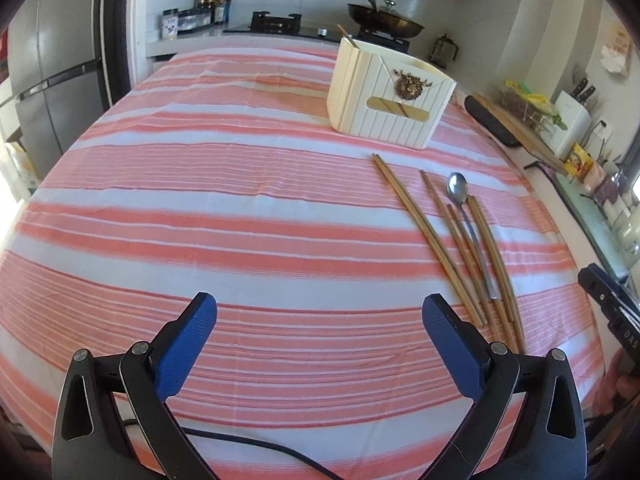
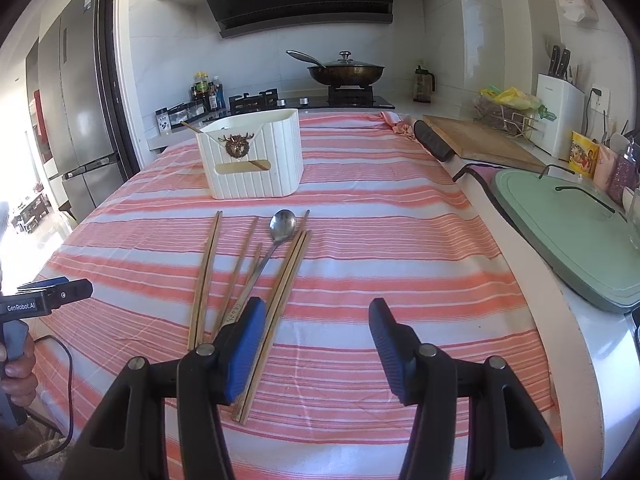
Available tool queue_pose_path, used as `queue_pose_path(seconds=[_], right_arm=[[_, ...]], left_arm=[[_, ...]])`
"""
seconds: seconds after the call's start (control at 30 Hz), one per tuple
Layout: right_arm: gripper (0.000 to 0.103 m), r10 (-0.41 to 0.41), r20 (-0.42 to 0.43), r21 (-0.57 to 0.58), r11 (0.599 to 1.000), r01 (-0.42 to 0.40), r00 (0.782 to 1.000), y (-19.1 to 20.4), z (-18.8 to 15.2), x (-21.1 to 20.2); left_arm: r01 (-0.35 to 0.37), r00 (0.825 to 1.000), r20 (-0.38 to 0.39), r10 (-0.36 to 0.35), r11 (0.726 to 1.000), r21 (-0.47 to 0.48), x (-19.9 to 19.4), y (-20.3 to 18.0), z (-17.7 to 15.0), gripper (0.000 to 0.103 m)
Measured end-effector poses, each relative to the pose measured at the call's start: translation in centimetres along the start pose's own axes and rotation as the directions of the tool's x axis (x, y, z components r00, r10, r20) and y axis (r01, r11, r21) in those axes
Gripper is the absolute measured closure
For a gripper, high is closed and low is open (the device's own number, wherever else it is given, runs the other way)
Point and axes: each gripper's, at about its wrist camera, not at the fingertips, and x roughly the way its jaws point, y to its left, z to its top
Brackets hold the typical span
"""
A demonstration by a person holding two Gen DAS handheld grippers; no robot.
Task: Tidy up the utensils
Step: 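Move both tools back down to the remaining chopsticks and spoon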
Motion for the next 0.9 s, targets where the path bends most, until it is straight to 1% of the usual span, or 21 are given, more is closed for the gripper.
queue_pose_path(seconds=[0.17, 0.33, 0.43, 0.6, 0.63, 0.73, 0.9], right_arm=[[0.048, -0.014, -0.004, 0.032, 0.999, 0.014, 1.0, -0.7, -0.2, 0.2], [0.048, -0.027, -0.074, 0.052, 0.998, 0.031, 0.997, -1.7, -0.8, 1.6], [0.048, -0.007, -0.12, 0.062, 0.998, 0.015, 0.993, -1.8, -1.1, 2.6], [0.048, 0.007, -0.15, 0.066, 0.998, 0.003, 0.989, -1.5, -1.7, 3.2], [0.048, 0.007, -0.152, 0.061, 0.998, 0.002, 0.988, -1.5, -1.8, 3.2], [0.048, 0.006, -0.157, 0.045, 0.999, 0.001, 0.988, -1.3, -1.7, 3.2], [0.048, 0.013, -0.192, 0.014, 1.0, -0.01, 0.981, -0.8, -1.4, 4.2]], left_arm=[[-0.019, 1.0, -0.019, 0.018, 1.0, -0.011, 0.5, -0.4, 0.1, 0.001], [-0.013, 0.999, -0.045, 0.012, 1.0, -0.029, 1.9, -1.4, 0.5, 0.001], [-0.01, 0.998, -0.054, 0.009, 1.0, -0.028, 3.0, -2.7, 1.1, 0.001], [-0.005, 0.997, -0.074, 0.001, 0.998, -0.062, 5.5, -4.9, 2.6, 0.001], [-0.012, 0.997, -0.073, 0.008, 0.999, -0.053, 6.0, -5.6, 2.8, 0.001], [-0.063, 0.995, -0.076, 0.063, 0.998, -0.006, 7.5, -7.3, 2.9, 0.001], [-0.114, 0.988, -0.099, 0.116, 0.993, 0.028, 9.2, -8.2, 2.4, 0.001]])
